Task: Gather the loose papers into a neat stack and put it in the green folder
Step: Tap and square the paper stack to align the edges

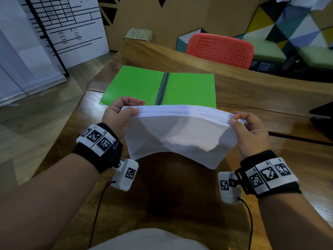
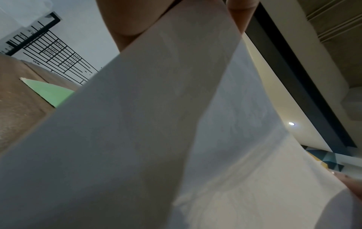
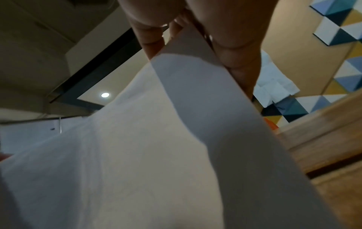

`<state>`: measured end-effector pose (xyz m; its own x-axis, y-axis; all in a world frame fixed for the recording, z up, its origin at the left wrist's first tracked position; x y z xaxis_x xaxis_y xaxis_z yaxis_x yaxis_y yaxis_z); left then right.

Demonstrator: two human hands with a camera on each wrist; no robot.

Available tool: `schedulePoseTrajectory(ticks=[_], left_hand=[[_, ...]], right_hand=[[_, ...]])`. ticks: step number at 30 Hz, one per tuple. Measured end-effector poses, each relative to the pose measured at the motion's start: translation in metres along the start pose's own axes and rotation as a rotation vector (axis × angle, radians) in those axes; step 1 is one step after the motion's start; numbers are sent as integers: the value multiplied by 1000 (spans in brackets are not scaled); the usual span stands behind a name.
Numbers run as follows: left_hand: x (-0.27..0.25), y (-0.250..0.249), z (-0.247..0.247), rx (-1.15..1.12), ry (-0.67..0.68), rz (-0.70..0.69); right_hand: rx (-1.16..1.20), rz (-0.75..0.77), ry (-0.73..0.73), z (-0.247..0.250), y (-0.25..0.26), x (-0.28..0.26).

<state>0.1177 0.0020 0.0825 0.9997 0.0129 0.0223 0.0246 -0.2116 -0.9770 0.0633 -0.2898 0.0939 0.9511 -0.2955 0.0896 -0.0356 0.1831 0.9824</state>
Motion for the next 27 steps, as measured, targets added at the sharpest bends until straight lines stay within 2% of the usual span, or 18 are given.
schedulePoseTrajectory(ticks=[8,15,27], left_hand=[[0,2,0,-9,-1,-19],[-1,-1,1,-34,-5,-78],[-4,3,7,127,-20,-96]], right_hand=[[-250,17,-22,2,-3,9],[-160,34,-38,0,-7,9],[-46,-30,20,-2,0,7]])
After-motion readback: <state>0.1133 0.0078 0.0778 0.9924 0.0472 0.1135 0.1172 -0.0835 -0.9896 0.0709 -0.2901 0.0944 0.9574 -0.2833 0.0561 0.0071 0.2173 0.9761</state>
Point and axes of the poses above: each hand's wrist, its own x-axis towards the middle knuckle, its own z-axis out of the back of the hand, y = z × x, the point moved 2 cm from there along x, towards the middle knuckle, and after that the axes turned 6 degrees about y, right-handed, at the moved point
